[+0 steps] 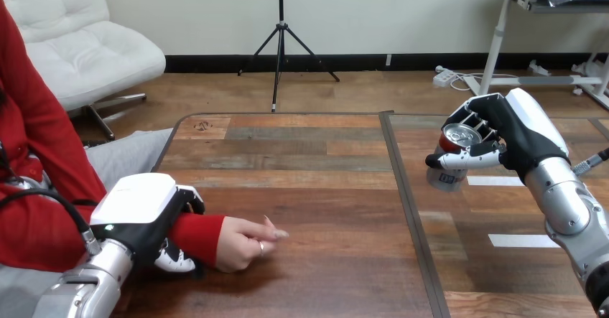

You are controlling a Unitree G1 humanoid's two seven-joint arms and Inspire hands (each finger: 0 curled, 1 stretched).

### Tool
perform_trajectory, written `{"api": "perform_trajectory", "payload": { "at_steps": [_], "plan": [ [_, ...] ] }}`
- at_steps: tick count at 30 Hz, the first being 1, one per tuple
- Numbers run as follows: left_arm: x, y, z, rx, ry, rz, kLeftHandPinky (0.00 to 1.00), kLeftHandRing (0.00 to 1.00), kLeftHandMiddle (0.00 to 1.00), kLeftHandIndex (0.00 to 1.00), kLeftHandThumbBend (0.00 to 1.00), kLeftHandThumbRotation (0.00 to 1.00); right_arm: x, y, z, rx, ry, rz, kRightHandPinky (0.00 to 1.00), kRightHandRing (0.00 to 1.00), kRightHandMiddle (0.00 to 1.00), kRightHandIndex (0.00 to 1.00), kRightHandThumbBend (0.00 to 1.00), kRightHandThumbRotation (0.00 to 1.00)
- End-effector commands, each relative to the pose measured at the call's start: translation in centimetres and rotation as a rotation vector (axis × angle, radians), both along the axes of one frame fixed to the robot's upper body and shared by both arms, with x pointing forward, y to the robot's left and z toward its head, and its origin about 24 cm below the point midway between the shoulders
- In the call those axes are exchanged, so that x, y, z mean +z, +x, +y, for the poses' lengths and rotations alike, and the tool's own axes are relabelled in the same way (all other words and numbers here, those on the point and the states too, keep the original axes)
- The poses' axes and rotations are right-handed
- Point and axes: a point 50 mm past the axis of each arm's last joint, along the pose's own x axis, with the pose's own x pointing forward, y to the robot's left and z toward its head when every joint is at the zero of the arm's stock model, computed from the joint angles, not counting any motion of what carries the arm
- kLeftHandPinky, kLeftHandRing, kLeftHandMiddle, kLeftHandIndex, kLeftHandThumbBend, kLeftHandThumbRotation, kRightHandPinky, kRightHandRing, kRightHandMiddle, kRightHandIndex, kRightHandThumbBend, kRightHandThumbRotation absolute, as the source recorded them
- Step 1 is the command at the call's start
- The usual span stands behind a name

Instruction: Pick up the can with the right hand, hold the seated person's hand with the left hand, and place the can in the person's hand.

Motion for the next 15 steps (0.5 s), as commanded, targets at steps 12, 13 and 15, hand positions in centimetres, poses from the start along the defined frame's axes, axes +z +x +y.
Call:
{"api": "perform_trajectory", "payload": {
  "at_steps": [12,13,15],
  "plan": [
    [0.67,0.88,0.41,-0.011,0.097,0.033,0.59,0.68,0.71,0.69,0.90,0.12,3.64,1.22,0.30,0.017,0.035,-0.163,0.37,0.40,0.45,0.47,0.73,0.00],
    [0.68,0.89,0.43,-0.013,0.100,0.035,0.59,0.68,0.71,0.69,0.90,0.12,3.64,1.23,0.31,0.017,0.035,-0.163,0.37,0.40,0.45,0.47,0.73,0.00],
    [0.69,0.91,0.43,-0.014,0.102,0.038,0.59,0.68,0.71,0.70,0.90,0.13,3.66,1.24,0.31,0.017,0.036,-0.162,0.37,0.40,0.45,0.47,0.73,0.00]
  ]
}}
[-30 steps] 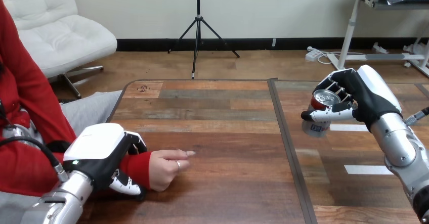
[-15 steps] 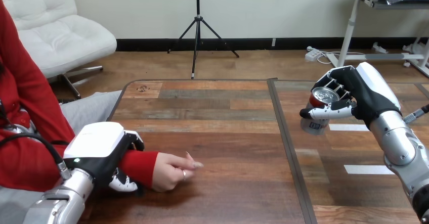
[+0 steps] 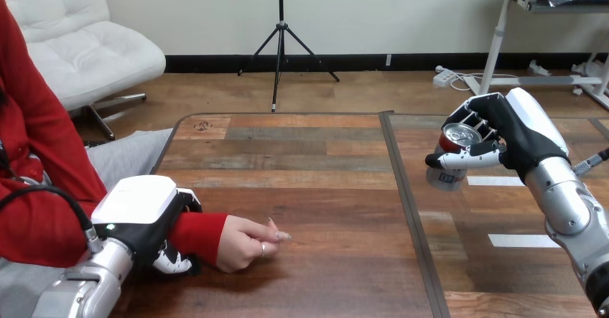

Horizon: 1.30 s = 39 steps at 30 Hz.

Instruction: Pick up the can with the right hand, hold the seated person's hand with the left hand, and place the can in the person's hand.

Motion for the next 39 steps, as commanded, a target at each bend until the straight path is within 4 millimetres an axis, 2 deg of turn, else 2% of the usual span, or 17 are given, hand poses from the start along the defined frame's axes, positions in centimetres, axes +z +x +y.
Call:
{"api": "perform_trajectory", "payload": {
  "at_steps": [1,13,19,25,34,39],
  "plan": [
    [0.65,0.63,0.34,-0.015,0.057,0.013,0.59,0.68,0.71,0.70,0.90,0.13,3.61,1.22,0.29,0.015,0.033,-0.160,0.37,0.40,0.45,0.47,0.73,0.00],
    [0.90,0.74,0.43,0.002,0.074,0.101,0.62,0.71,0.74,0.73,0.91,0.20,3.65,1.20,0.32,0.018,0.041,-0.166,0.37,0.41,0.45,0.47,0.73,0.00],
    [0.98,0.79,0.42,0.016,0.054,0.115,0.60,0.71,0.74,0.71,0.92,0.16,3.68,1.22,0.32,0.017,0.038,-0.168,0.36,0.40,0.45,0.47,0.73,0.00],
    [0.95,0.84,0.32,0.020,0.053,0.119,0.54,0.65,0.69,0.68,0.90,0.10,3.70,1.22,0.32,0.017,0.035,-0.168,0.36,0.39,0.44,0.47,0.73,0.00],
    [0.76,0.95,0.13,0.047,0.025,0.147,0.40,0.49,0.54,0.59,0.84,0.02,3.66,1.20,0.34,0.018,0.039,-0.169,0.36,0.39,0.44,0.47,0.73,0.00],
    [0.65,0.98,0.00,0.062,0.007,0.162,0.36,0.44,0.49,0.56,0.81,0.01,3.63,1.21,0.33,0.017,0.038,-0.165,0.36,0.40,0.44,0.47,0.73,0.00]
  ]
}}
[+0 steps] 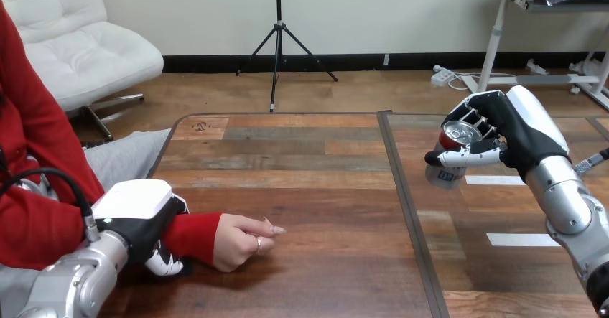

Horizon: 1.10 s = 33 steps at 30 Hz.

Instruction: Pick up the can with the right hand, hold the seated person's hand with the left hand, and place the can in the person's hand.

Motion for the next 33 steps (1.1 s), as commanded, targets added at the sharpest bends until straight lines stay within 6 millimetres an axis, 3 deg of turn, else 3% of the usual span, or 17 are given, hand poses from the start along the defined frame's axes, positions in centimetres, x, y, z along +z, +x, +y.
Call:
{"api": "perform_trajectory", "payload": {
  "at_steps": [1,11,33],
  "plan": [
    [-0.1,0.2,-0.4,0.008,-0.022,0.024,0.35,0.43,0.49,0.55,0.80,0.00,3.5,1.2,0.3,0.013,0.028,-0.150,0.36,0.40,0.44,0.47,0.73,0.00],
    [-0.1,0.2,-0.7,0.010,-0.070,0.000,0.25,0.31,0.40,0.42,0.72,0.00,3.4,1.2,0.4,0.013,0.029,-0.142,0.36,0.40,0.44,0.47,0.73,0.00],
    [0.9,0.4,-0.8,0.007,-0.161,-0.078,0.20,0.26,0.35,0.38,0.67,0.00,3.3,1.2,0.5,0.016,0.030,-0.134,0.36,0.40,0.44,0.47,0.72,0.00]
  ]
}}
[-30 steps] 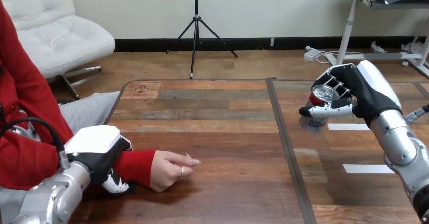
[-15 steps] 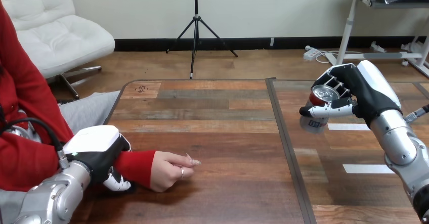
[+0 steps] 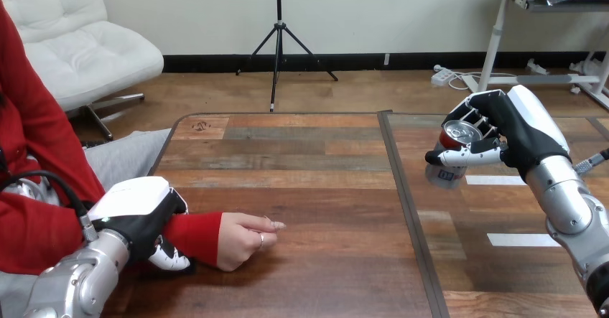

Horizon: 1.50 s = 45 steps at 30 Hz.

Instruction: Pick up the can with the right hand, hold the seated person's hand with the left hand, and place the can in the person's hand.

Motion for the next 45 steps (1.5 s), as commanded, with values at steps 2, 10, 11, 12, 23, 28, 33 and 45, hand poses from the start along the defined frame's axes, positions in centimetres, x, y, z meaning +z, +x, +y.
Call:
{"api": "perform_trajectory", "payload": {
  "at_steps": [2,10,11,12,23,28,33,45],
  "plan": [
    [1.2,0.6,-0.6,-0.015,-0.055,-0.062,0.20,0.26,0.36,0.38,0.67,0.00,3.2,1.3,0.5,0.019,0.024,-0.130,0.37,0.40,0.45,0.47,0.72,0.00],
    [2.0,0.7,-0.7,-0.025,-0.107,-0.120,0.20,0.26,0.35,0.37,0.67,0.00,3.1,1.3,0.6,0.018,0.028,-0.126,0.37,0.40,0.44,0.47,0.72,0.00],
    [2.1,0.7,-0.7,-0.026,-0.109,-0.124,0.20,0.26,0.35,0.37,0.67,0.00,3.1,1.3,0.6,0.018,0.027,-0.126,0.37,0.40,0.44,0.47,0.72,0.00],
    [2.2,0.8,-0.7,-0.024,-0.117,-0.128,0.20,0.26,0.35,0.37,0.67,0.00,3.1,1.3,0.7,0.018,0.025,-0.125,0.36,0.40,0.44,0.47,0.72,0.00],
    [3.4,1.1,-0.9,-0.038,-0.161,-0.206,0.17,0.23,0.32,0.35,0.65,0.00,2.9,1.3,0.8,0.021,0.017,-0.120,0.37,0.40,0.44,0.47,0.72,0.00],
    [4.2,1.3,-1.0,-0.044,-0.172,-0.246,0.16,0.23,0.32,0.35,0.64,0.00,2.9,1.3,0.9,0.025,0.017,-0.115,0.37,0.40,0.44,0.47,0.72,0.00],
    [5.0,1.6,-0.9,-0.043,-0.189,-0.275,0.16,0.23,0.32,0.34,0.63,0.00,2.8,1.4,1.1,0.023,0.025,-0.105,0.37,0.40,0.44,0.47,0.72,0.00],
    [6.9,2.2,-0.8,-0.044,-0.206,-0.342,0.17,0.23,0.33,0.34,0.64,0.00,2.7,1.6,1.5,0.022,0.029,-0.088,0.36,0.40,0.45,0.48,0.71,0.00]
  ]
}}
